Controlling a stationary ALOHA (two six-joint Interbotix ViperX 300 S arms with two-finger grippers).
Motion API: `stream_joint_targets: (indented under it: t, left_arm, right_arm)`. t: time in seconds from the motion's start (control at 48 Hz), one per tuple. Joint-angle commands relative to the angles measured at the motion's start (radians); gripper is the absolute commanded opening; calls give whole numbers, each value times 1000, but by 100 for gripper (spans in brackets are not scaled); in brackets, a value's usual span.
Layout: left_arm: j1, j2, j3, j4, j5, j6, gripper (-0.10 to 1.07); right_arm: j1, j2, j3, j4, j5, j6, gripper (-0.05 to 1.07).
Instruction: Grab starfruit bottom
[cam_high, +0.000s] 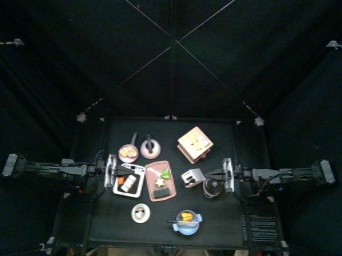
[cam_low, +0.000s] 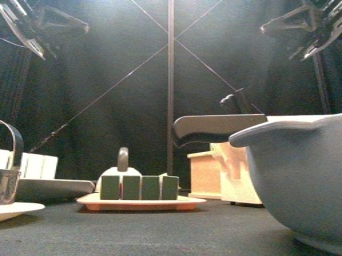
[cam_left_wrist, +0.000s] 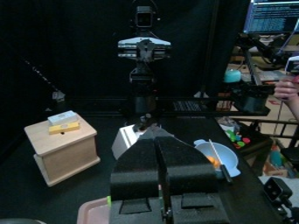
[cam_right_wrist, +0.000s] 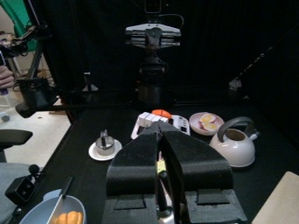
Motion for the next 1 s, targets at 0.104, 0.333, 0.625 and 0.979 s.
stream_joint_targets:
  t: [0.104, 0.333, 0.625, 0.979]
  left_arm:
    - [-15, 17, 15, 0, 0, -3, -4]
    - [-40, 66, -44, -2, 3, -3, -2]
    - [-81, 261, -184, -86, 133, 0, 12]
    - [-81, 465, -235, -114, 206, 6, 62]
  right_arm:
    - [3, 83, 23, 2, -51, 18, 1]
    - [-3, 186, -6, -9, -84, 20, 1]
    - [-57, 221, -18, -58, -87, 20, 1]
    - [-83, 209, -18, -78, -94, 20, 1]
